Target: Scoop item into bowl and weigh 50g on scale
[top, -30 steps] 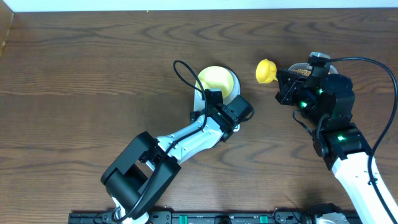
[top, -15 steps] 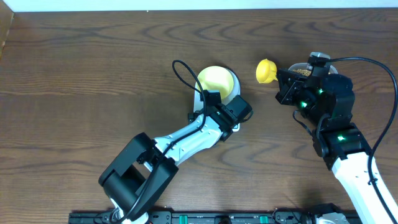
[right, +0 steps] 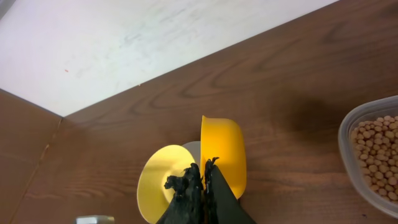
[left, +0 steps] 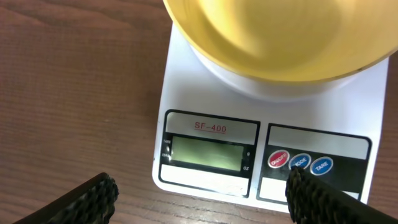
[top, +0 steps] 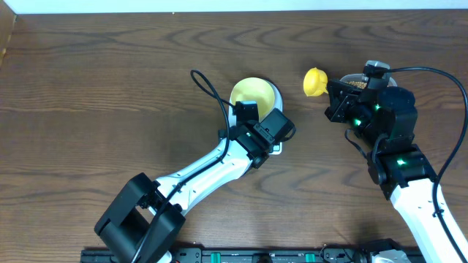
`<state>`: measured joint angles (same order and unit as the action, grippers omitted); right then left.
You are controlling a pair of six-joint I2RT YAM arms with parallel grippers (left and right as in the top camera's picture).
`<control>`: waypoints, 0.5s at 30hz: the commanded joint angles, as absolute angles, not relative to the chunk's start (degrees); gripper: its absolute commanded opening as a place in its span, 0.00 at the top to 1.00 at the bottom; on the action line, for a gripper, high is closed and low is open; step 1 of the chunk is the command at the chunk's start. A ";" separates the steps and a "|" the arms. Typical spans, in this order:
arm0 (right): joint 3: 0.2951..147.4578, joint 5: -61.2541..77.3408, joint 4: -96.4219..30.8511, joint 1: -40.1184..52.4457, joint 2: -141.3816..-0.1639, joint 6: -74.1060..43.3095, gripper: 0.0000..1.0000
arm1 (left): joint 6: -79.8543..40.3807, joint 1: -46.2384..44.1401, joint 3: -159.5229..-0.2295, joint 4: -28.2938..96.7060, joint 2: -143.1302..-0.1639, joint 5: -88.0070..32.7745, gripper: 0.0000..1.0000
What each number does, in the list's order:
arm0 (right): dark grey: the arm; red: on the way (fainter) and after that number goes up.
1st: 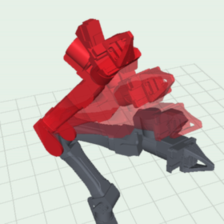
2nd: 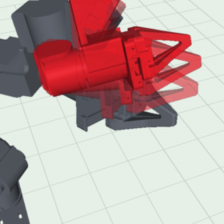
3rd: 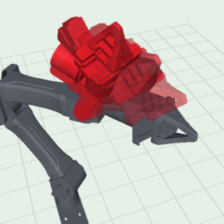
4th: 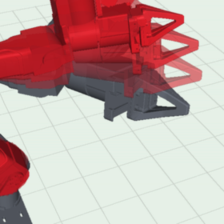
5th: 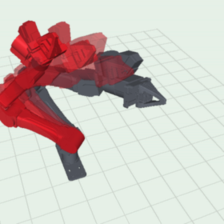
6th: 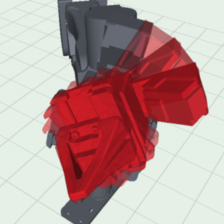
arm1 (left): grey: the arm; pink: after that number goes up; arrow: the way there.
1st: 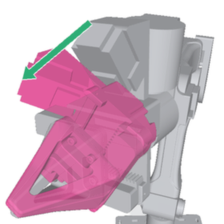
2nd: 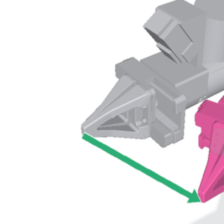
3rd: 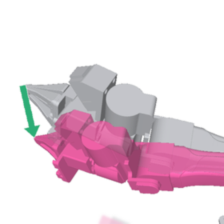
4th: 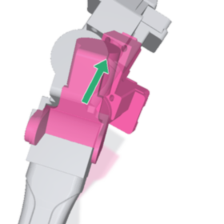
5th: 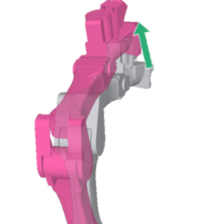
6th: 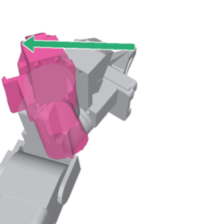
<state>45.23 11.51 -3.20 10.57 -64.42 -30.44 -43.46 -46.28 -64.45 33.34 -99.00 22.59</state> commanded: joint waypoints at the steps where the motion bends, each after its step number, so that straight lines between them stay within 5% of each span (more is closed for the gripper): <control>1: 46.22 10.61 -3.05 10.48 -63.64 -29.12 0.99 | -43.13 -46.11 -64.07 33.80 -98.45 22.96 0.12; 15: 46.22 10.39 -3.05 10.48 -63.64 -28.14 0.99 | -43.11 -46.11 -64.07 33.80 -98.48 22.96 0.12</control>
